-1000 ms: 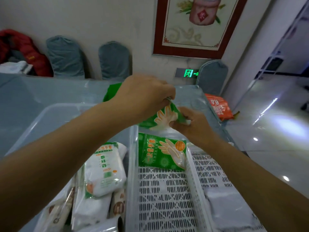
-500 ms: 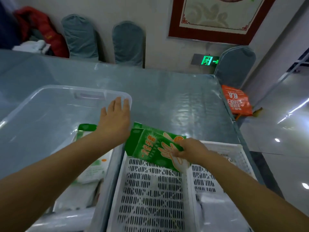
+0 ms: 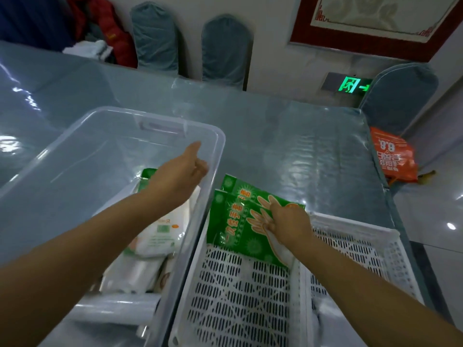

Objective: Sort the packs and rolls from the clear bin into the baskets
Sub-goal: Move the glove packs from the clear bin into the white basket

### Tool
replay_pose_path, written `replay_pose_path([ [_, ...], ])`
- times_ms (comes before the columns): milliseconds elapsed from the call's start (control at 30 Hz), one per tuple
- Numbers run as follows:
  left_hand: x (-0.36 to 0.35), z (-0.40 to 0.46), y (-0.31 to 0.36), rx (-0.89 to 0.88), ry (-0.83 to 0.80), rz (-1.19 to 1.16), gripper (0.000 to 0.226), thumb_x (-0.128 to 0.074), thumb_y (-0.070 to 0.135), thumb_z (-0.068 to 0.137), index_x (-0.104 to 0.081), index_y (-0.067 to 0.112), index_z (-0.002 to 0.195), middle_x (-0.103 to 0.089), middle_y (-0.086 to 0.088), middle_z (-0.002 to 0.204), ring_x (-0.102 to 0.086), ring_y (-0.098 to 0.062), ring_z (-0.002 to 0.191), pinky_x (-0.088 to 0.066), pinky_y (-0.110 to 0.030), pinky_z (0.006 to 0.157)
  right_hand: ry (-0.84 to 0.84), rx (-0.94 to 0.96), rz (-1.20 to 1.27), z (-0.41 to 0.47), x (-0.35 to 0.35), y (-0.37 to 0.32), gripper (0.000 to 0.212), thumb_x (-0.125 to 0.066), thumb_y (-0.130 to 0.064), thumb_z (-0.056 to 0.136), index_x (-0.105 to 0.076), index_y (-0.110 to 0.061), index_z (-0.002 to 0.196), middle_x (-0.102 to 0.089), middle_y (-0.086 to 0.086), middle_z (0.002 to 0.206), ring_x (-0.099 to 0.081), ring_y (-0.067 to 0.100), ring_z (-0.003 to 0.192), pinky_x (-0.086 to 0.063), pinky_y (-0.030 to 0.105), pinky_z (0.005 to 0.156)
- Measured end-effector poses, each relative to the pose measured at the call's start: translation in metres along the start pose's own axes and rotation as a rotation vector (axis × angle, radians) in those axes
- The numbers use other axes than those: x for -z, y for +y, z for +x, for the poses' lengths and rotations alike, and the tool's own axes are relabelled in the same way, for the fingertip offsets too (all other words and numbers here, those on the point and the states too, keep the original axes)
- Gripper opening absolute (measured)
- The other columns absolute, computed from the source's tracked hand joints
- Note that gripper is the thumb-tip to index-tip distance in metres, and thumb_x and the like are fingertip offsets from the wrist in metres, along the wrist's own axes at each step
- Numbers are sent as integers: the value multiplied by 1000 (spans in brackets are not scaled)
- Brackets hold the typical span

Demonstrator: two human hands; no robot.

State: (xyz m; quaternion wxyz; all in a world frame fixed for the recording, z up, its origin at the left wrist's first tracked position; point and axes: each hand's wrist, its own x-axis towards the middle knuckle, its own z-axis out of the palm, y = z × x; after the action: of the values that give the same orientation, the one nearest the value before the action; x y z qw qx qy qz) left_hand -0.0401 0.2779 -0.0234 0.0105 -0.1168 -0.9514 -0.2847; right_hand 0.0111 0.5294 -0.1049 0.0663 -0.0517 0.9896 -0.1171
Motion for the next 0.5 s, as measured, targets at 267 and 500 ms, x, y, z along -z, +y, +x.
replay_pose_path([
  [267,0,-25,-104,553,-220,177,60,-57,33,87,-30,1,129,-58,-21,117,-57,-38,100,-42,-37,73,170,-107,-303,-7,-21,1,65,-66,-50,75,-48,-17,128,-67,5,101,-59,26,93,-40,36,81],
  [500,-9,-22,-106,644,-3,-184,51,-72,16,75,-41,2,113,-59,-15,98,-57,-30,82,-48,-37,67,345,-46,-280,-16,-18,-5,54,-82,-31,61,-61,-8,105,-65,10,91,-58,30,82,-45,38,71],
])
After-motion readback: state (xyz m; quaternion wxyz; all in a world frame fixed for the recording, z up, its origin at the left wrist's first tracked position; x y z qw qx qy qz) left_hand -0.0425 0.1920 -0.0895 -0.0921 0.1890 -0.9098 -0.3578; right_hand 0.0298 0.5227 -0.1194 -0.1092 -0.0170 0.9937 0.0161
